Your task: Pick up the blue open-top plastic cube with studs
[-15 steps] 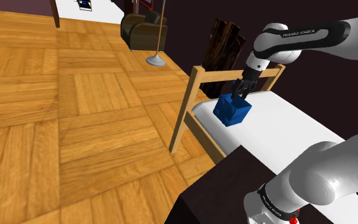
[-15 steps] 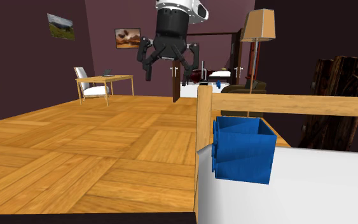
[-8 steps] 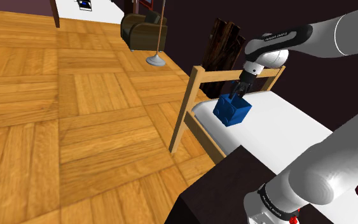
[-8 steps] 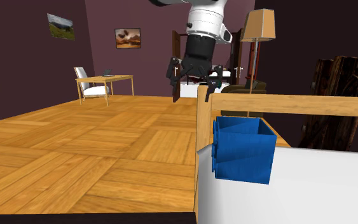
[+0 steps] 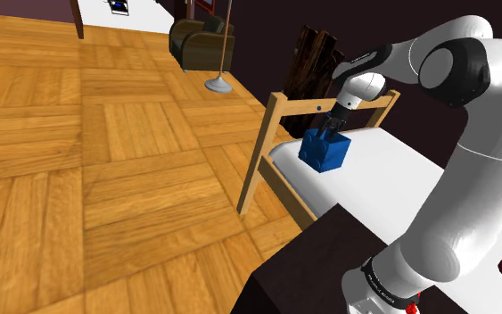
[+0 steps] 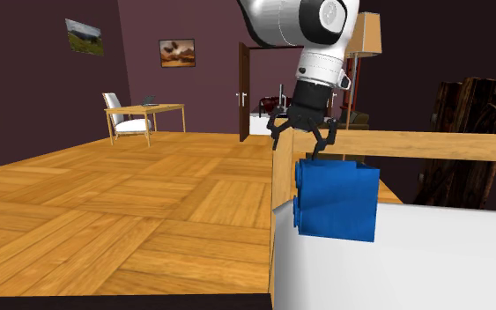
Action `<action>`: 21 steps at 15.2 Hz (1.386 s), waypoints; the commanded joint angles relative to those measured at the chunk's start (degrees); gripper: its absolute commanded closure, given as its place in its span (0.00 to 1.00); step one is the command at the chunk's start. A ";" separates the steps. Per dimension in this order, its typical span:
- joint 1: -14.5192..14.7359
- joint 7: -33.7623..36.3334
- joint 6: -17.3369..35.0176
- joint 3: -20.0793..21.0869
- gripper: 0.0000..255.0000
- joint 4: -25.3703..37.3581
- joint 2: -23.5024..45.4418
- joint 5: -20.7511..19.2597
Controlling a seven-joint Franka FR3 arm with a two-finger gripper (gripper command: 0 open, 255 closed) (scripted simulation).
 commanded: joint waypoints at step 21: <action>-3.59 -4.94 2.90 2.04 1.00 4.03 9.11 5.90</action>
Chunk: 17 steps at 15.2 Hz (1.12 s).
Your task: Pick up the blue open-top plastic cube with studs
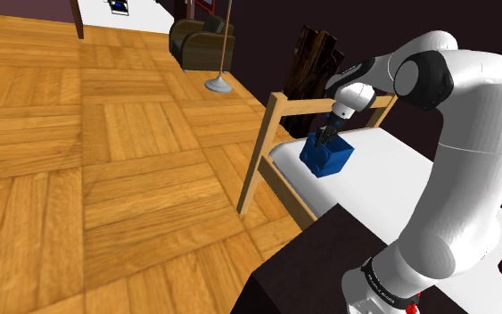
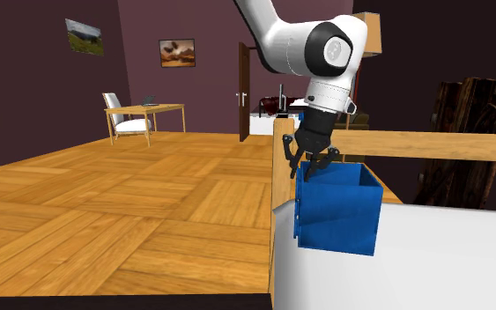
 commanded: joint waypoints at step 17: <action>1.33 4.09 -8.28 -2.09 1.00 3.10 -6.34 -4.63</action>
